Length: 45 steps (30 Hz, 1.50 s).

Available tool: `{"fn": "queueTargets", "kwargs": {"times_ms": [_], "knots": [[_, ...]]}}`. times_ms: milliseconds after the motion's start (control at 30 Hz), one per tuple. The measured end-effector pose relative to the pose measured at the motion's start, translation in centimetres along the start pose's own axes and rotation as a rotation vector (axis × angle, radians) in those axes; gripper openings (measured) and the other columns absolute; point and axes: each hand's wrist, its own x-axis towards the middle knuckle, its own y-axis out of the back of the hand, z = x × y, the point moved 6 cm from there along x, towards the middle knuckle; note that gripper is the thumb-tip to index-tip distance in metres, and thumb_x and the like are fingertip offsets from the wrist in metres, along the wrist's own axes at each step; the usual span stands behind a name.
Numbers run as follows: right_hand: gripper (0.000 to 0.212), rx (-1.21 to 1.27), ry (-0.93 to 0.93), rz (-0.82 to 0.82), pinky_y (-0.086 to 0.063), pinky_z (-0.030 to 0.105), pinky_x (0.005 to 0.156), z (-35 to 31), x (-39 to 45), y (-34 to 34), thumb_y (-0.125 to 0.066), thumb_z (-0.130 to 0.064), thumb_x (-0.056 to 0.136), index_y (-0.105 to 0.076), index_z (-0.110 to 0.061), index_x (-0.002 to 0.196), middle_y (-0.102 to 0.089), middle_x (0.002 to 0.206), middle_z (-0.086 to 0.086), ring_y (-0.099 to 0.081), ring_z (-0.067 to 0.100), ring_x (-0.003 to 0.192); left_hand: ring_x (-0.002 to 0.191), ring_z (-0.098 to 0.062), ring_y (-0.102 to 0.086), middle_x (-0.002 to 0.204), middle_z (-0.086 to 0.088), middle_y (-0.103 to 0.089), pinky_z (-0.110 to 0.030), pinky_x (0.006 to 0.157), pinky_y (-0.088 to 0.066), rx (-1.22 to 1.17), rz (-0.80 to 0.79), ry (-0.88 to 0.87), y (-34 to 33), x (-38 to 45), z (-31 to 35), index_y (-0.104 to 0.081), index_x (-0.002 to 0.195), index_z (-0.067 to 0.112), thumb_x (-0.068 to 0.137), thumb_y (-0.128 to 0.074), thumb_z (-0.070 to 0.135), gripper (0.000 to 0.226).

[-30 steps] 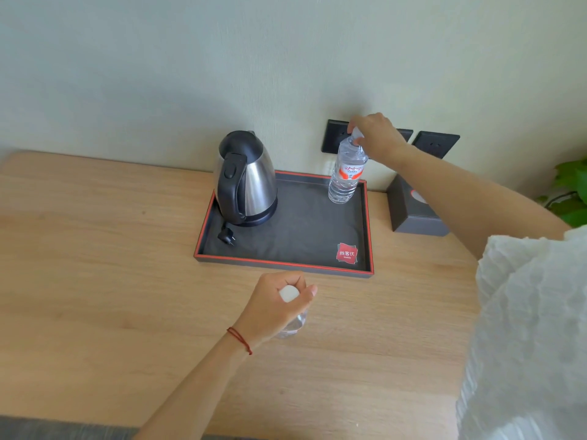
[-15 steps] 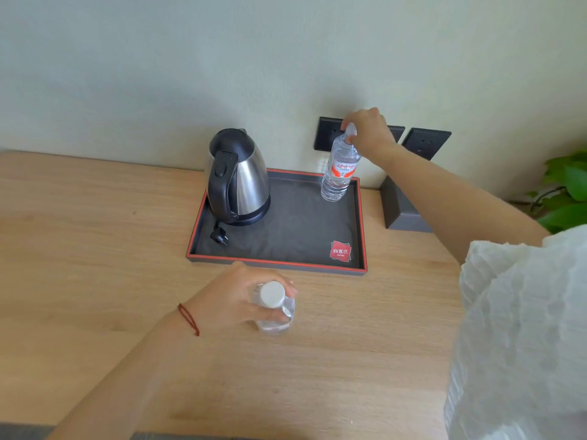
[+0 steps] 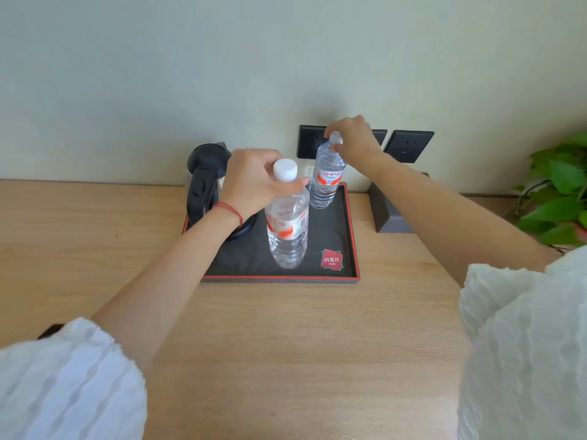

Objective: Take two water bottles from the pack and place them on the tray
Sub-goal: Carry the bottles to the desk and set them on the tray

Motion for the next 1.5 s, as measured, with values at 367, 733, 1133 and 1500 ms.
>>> {"fn": "queueTargets", "kwargs": {"times_ms": [367,733,1133,1500], "knots": [[0.031,0.01,0.025,0.034,-0.05,0.035,0.087,0.7,0.8,-0.6,-0.058,0.0,0.087,-0.065,-0.012,0.116,-0.063,0.118,0.018,-0.06,0.034,0.107,0.076,-0.035,-0.063,0.08,-0.017,-0.072,-0.032,0.06,-0.044,0.27,0.239,0.233,-5.4,8.9,-5.2,-0.068,0.078,0.006,0.066,-0.074,0.048,0.044],[0.036,-0.015,0.066,0.034,-0.047,0.037,0.088,-0.1,0.7,-1.6,-0.051,0.0,0.091,-0.057,-0.013,0.124,-0.062,0.114,0.019,-0.053,0.033,0.109,0.085,-0.037,-0.063,0.09,-0.017,-0.071,-0.033,0.061,-0.038,0.296,0.272,0.269,-6.9,10.7,-5.2,-0.065,0.087,0.006,0.07,-0.071,0.045,0.043],[0.038,0.288,-0.075,0.023,-0.049,0.045,0.093,0.8,-0.7,-2.0,-0.054,-0.007,0.09,-0.048,-0.013,0.127,-0.061,0.116,0.02,-0.058,0.037,0.105,0.095,-0.032,-0.063,0.101,-0.016,-0.072,-0.034,0.082,-0.047,0.147,-0.016,0.108,-5.7,10.5,-5.8,-0.068,0.1,0.006,0.069,-0.079,0.026,0.038],[0.034,0.219,-0.111,0.07,-0.048,0.045,0.086,0.8,-0.4,-2.6,-0.05,-0.012,0.093,-0.047,-0.011,0.126,-0.057,0.114,0.023,-0.055,0.041,0.103,0.091,-0.032,-0.062,0.099,-0.016,-0.072,-0.03,0.076,-0.044,0.229,-0.005,0.042,-6.8,10.8,-4.8,-0.066,0.101,0.006,0.07,-0.079,0.029,0.04]]}}
